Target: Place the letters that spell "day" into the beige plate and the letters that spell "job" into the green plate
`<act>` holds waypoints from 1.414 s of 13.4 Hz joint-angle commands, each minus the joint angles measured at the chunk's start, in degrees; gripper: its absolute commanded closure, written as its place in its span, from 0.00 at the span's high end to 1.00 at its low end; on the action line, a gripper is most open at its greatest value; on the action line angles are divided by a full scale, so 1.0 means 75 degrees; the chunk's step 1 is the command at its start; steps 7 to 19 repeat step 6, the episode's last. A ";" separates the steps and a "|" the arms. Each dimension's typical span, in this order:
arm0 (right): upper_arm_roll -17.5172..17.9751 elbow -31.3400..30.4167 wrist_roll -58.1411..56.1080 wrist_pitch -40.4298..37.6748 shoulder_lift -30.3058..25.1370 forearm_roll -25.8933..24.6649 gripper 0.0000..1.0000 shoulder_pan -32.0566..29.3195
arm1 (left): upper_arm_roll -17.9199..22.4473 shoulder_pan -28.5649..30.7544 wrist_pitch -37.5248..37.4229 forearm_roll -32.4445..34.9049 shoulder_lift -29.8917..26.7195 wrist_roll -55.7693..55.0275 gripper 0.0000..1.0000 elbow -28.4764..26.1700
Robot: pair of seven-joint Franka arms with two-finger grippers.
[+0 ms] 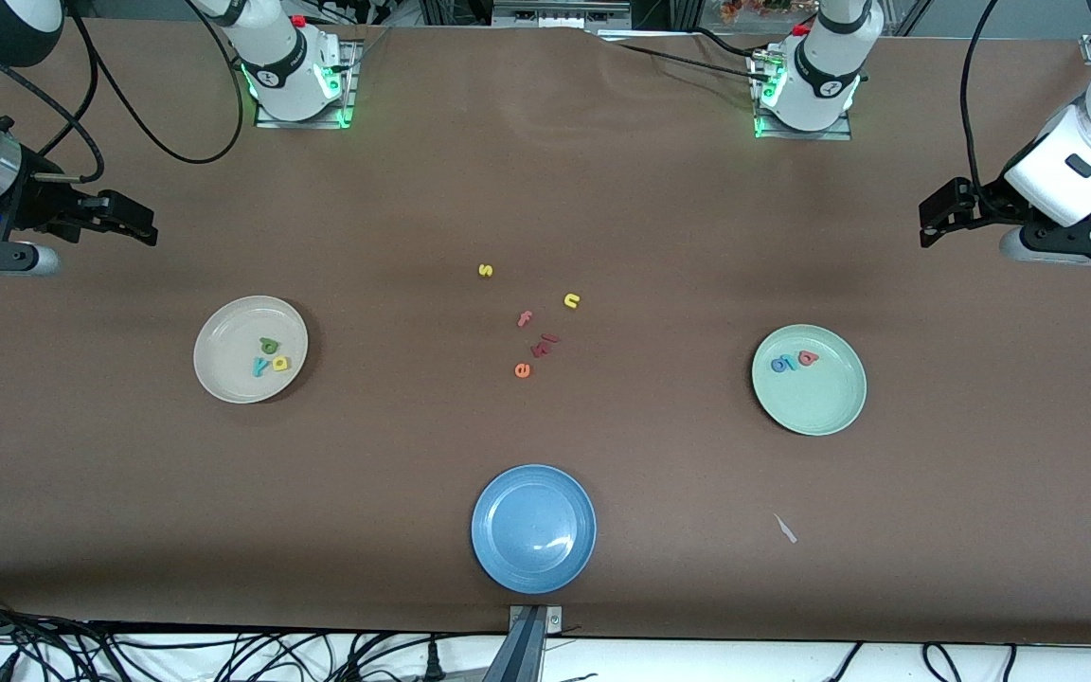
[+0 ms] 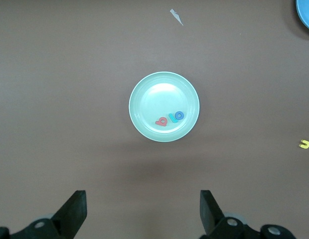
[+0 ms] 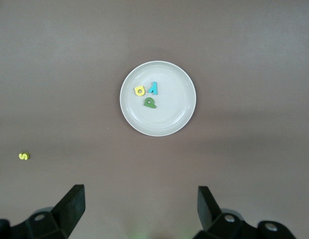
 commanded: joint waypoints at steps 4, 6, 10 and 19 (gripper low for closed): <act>0.0021 -0.0001 0.0004 0.0005 -0.0051 -0.0085 1.00 0.0016 | 0.0027 -0.0037 -0.0150 -0.0139 -0.0005 0.0071 1.00 0.0136; 0.0021 -0.0024 0.0004 0.0005 -0.0062 -0.0085 1.00 0.0016 | 0.0027 -0.0037 -0.0150 -0.0139 -0.0005 0.0071 1.00 0.0136; 0.0021 -0.0024 0.0004 0.0005 -0.0062 -0.0085 1.00 0.0016 | 0.0027 -0.0037 -0.0150 -0.0139 -0.0005 0.0071 1.00 0.0136; 0.0021 -0.0024 0.0004 0.0005 -0.0062 -0.0085 1.00 0.0016 | 0.0027 -0.0037 -0.0150 -0.0139 -0.0005 0.0071 1.00 0.0136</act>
